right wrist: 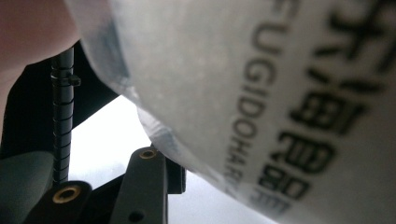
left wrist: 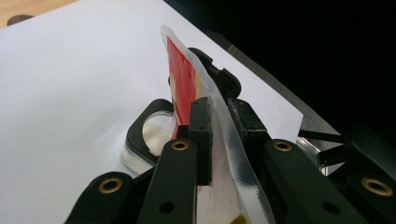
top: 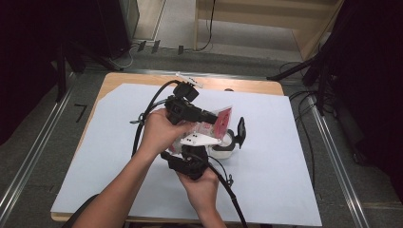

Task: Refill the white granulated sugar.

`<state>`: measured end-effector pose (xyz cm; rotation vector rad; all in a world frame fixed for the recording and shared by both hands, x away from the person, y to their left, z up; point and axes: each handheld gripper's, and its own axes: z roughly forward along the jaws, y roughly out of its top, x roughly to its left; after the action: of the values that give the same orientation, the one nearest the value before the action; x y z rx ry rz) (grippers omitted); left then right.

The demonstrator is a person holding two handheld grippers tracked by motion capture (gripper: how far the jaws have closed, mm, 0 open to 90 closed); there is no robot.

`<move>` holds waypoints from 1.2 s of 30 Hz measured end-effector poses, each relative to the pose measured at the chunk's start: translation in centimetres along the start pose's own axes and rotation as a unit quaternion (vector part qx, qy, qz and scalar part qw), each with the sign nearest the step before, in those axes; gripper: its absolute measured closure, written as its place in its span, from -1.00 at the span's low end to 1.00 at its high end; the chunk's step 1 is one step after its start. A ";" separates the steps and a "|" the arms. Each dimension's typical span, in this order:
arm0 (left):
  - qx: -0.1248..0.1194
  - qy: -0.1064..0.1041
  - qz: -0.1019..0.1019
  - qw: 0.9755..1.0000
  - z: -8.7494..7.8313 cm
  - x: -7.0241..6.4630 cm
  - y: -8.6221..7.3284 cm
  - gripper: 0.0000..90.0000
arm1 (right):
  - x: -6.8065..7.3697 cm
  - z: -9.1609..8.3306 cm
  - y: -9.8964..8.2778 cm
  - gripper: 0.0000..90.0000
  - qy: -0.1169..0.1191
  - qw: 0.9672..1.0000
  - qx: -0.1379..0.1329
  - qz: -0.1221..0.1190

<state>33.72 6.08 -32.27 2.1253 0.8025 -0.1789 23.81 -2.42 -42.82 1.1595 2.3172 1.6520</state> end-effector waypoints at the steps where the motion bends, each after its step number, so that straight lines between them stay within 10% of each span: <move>1: -0.003 -0.003 -0.003 1.000 0.1 0.0 0.0 0.80 | 0.0 0.0 0.0 0.43 0.000 1.000 0.001 0.001; 36: -0.010 -0.002 0.002 1.000 -0.3 -0.3 0.0 0.81 | 0.3 -0.2 0.1 0.43 -0.005 1.000 -0.002 -0.009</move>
<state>33.40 6.15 -31.95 2.1069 0.7944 -0.1736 23.57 -2.31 -42.52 1.1406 2.3108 1.6404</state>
